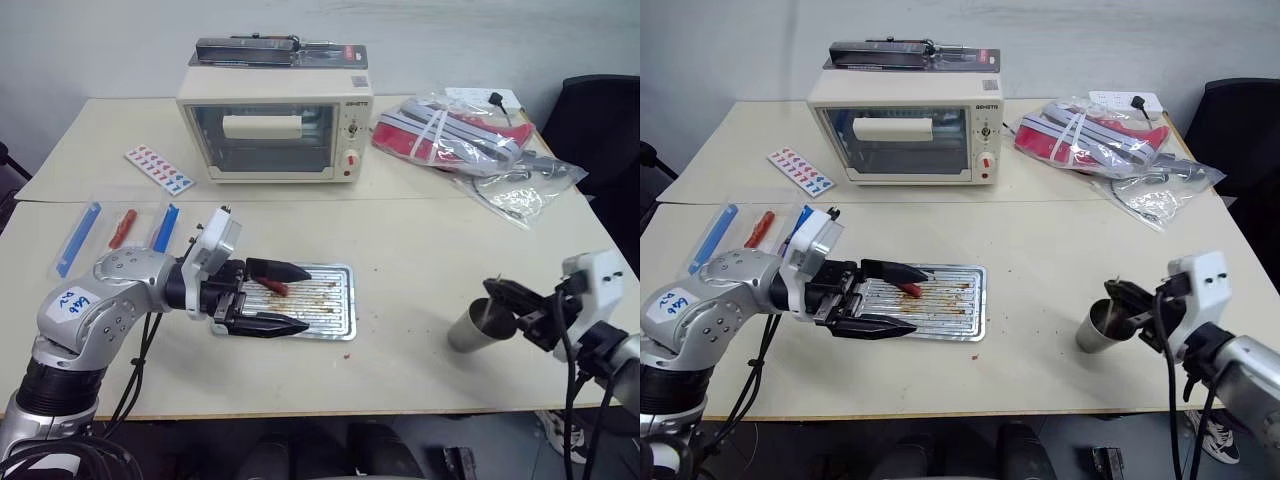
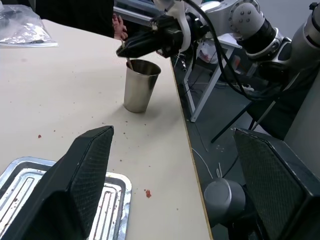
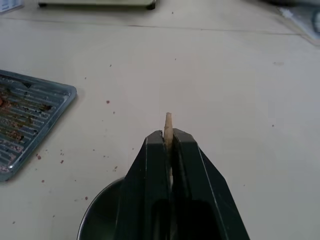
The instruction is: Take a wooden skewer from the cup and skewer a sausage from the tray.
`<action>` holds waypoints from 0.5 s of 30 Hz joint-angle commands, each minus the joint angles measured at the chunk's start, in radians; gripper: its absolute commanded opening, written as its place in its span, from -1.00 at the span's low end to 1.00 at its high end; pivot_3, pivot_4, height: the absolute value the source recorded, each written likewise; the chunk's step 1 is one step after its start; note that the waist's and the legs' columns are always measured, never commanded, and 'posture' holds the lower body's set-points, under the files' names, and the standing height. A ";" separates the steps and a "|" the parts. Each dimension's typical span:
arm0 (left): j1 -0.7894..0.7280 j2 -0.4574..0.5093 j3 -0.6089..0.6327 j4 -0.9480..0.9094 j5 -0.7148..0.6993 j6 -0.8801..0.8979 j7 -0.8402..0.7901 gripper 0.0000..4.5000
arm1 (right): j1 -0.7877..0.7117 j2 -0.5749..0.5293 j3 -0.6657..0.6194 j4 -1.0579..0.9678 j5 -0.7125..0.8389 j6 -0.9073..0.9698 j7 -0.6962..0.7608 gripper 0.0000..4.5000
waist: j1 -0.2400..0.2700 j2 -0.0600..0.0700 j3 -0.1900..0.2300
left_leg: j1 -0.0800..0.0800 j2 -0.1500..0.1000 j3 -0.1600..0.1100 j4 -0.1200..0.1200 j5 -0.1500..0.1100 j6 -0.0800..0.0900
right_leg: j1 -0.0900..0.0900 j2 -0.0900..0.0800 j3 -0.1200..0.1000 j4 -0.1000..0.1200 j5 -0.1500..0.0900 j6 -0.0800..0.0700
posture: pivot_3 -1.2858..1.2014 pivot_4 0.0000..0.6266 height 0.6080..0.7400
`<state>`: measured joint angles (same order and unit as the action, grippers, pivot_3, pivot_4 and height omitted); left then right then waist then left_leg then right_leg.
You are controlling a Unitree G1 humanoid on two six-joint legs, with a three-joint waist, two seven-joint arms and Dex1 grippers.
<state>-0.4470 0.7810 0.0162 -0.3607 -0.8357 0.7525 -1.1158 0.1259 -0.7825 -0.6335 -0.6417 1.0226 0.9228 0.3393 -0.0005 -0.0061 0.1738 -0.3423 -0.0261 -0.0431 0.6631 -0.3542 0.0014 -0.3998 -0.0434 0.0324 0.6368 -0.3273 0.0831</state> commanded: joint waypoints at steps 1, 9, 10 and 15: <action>-0.002 -0.004 0.008 -0.016 0.001 -0.016 -0.009 0.80 | -0.055 -0.082 -0.109 -0.011 0.106 0.039 -0.031 -0.97 | 0.000 0.000 0.000 | 0.000 0.000 0.000 0.000 0.000 0.000 | 0.000 0.000 0.000 0.000 0.000 0.000 | 0.03 -0.52 1.00; 0.044 -0.045 0.060 -0.012 0.019 -0.044 0.080 0.80 | -0.460 -0.281 0.039 0.201 0.749 -0.013 -0.446 -0.97 | -0.004 0.000 0.003 | -0.002 0.001 0.000 0.000 0.001 0.001 | -0.002 0.000 -0.001 0.000 0.000 0.000 | 0.03 -0.52 1.00; 0.048 -0.064 0.069 -0.012 0.026 -0.049 0.117 0.80 | -0.526 -0.265 0.108 0.217 0.821 -0.050 -0.523 -0.97 | -0.004 -0.001 0.004 | -0.002 0.002 -0.001 0.000 0.001 0.000 | -0.002 0.001 -0.001 -0.001 0.000 0.000 | 0.03 -0.52 1.00; 0.041 -0.162 0.080 -0.018 0.081 -0.102 0.263 0.80 | -0.768 -0.076 0.351 0.267 0.950 -0.160 -0.784 -0.97 | -0.004 -0.002 0.004 | -0.015 0.002 -0.001 0.006 0.003 -0.001 | -0.015 0.001 -0.002 0.003 0.001 0.001 | 0.03 -0.52 1.00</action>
<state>-0.3878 0.6371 0.0708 -0.3569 -0.7750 0.6866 -0.9022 -0.5931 -0.8995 -0.3205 -0.3824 1.9360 0.8060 -0.3689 -0.0050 -0.0084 0.1783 -0.3598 -0.0240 -0.0438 0.6712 -0.3515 0.0005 -0.4163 -0.0424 0.0303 0.6402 -0.3265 0.0843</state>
